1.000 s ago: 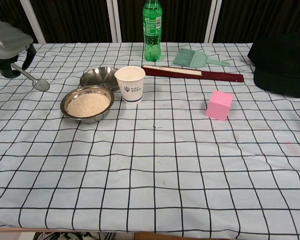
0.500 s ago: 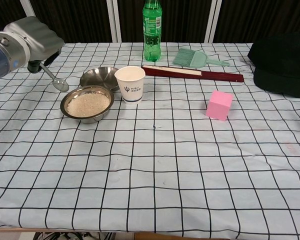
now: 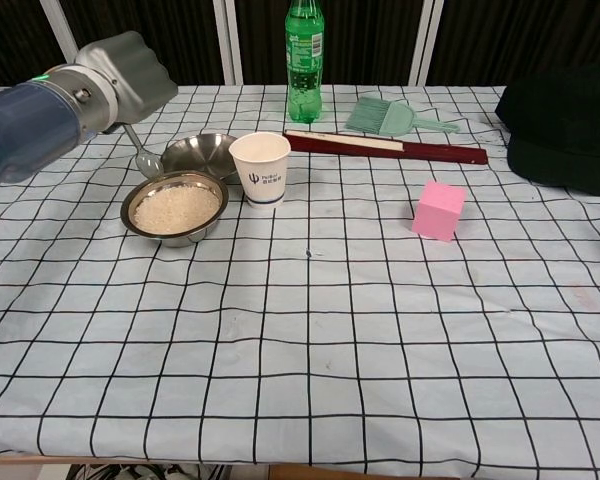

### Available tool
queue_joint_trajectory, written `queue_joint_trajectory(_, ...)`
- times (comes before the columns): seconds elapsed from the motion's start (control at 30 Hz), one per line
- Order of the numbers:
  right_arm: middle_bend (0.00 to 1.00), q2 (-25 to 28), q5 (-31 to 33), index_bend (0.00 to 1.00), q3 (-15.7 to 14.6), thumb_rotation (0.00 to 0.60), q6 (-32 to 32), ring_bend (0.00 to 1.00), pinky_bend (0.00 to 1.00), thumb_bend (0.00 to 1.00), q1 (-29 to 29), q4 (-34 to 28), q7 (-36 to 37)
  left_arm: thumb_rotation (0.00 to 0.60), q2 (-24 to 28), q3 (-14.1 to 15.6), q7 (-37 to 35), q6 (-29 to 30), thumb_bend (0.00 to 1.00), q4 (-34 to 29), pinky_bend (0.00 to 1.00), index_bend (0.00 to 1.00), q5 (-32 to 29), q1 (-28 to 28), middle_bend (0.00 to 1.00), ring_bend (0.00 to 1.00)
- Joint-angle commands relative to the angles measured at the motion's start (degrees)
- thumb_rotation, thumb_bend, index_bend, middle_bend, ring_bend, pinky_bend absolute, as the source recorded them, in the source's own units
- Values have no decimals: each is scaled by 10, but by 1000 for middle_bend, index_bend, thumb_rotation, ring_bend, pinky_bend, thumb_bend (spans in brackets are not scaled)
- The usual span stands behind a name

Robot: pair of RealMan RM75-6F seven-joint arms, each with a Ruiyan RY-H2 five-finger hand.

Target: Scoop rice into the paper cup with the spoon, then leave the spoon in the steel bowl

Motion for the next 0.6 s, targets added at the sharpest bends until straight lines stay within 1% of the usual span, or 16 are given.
queue_joint_trajectory(0.03,0,0,0,0,0,600,0,0,199,219,0,-1,1,600,-9,12,8,-10,527,13,1000,799,11,-8,1000,1000)
queue_joint_trajectory(0.3,0,2,3,0,1,600,-2,0,199,219,0,-3,7,600,-27,50,17,-38,527,49,1000,802,49,-19,1000,1000)
queue_joint_trajectory(0.43,0,3,1,0,1,600,-2,0,199,219,0,-2,7,600,-27,72,26,-54,527,62,1000,803,77,-26,1000,1000)
queue_joint_trajectory(0.6,0,3,3,0,1,600,-3,0,199,219,1,-3,9,600,-24,82,17,-64,527,65,1000,803,100,-29,1000,1000)
